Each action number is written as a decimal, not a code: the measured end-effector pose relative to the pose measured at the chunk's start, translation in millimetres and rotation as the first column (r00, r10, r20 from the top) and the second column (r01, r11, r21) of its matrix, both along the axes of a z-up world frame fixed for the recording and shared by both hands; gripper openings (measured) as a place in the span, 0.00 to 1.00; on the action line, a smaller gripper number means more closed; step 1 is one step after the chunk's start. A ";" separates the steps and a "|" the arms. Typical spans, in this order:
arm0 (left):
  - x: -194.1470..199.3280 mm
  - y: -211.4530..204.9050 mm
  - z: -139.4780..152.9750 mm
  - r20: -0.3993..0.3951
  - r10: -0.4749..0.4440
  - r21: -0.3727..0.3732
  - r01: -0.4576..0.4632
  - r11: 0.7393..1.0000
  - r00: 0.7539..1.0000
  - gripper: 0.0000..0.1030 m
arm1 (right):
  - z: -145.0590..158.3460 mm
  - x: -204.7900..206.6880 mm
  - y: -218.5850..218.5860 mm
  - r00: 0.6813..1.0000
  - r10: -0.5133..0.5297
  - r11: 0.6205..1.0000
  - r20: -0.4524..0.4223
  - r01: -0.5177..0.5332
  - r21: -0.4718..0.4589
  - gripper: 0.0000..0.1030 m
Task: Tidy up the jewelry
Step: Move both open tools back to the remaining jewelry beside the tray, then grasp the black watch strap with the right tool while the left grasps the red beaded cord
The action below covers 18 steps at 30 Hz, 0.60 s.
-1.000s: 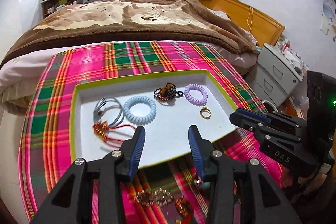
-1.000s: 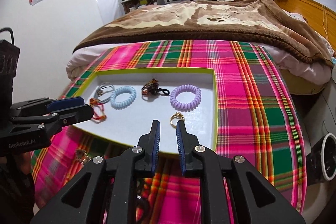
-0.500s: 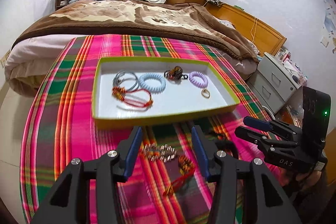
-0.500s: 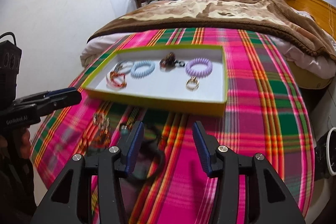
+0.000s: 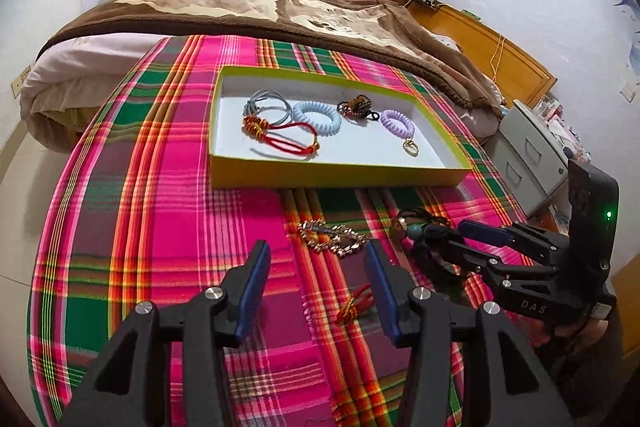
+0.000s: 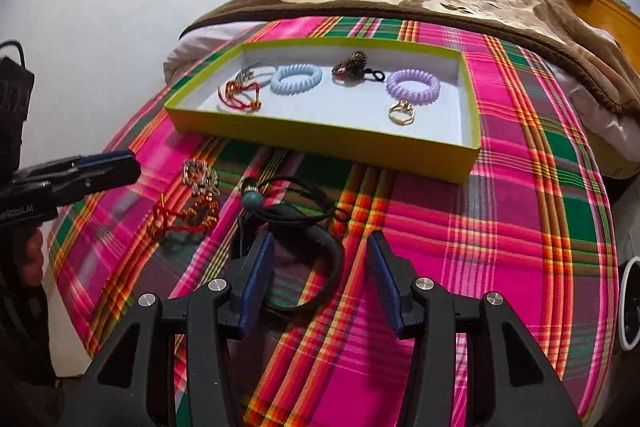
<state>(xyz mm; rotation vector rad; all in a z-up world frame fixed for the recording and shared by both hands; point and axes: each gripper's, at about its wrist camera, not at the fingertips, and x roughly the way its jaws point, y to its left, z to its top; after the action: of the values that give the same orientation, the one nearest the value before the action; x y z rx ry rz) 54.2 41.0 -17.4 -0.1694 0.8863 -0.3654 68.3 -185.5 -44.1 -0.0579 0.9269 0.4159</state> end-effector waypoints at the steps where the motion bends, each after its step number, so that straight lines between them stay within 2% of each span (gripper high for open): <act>1: -0.6 1.3 -1.2 -0.003 0.005 -0.002 -0.005 1.000 1.000 0.49 | -1.5 -1.1 1.4 1.000 0.004 1.000 0.000 -0.004 -0.006 0.42; 3: -1.7 3.2 -2.1 -0.005 0.007 -0.009 -0.007 1.000 1.000 0.49 | -2.6 -1.8 2.8 1.000 0.005 1.000 0.003 -0.005 -0.019 0.28; 7: -6.4 7.0 -2.6 -0.004 0.004 -0.016 -0.004 1.000 1.000 0.49 | -3.7 -2.6 1.9 1.000 -0.003 1.000 0.003 0.003 -0.027 0.21; 10: -8.5 7.7 -3.3 -0.005 0.000 -0.015 0.000 1.000 1.000 0.49 | -3.4 -4.4 1.3 1.000 -0.005 1.000 0.001 0.005 -0.025 0.18; 18: -13.3 -2.3 -5.0 -0.005 -0.058 -0.007 0.058 0.998 0.998 0.49 | 2.3 -16.1 -8.7 1.000 0.014 1.000 -0.016 -0.014 0.006 0.15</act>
<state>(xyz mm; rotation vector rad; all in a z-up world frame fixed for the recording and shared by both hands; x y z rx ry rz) 40.9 38.7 -22.4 -0.1517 0.8964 -0.4223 52.2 -194.3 -41.8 -0.0554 0.9410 0.4327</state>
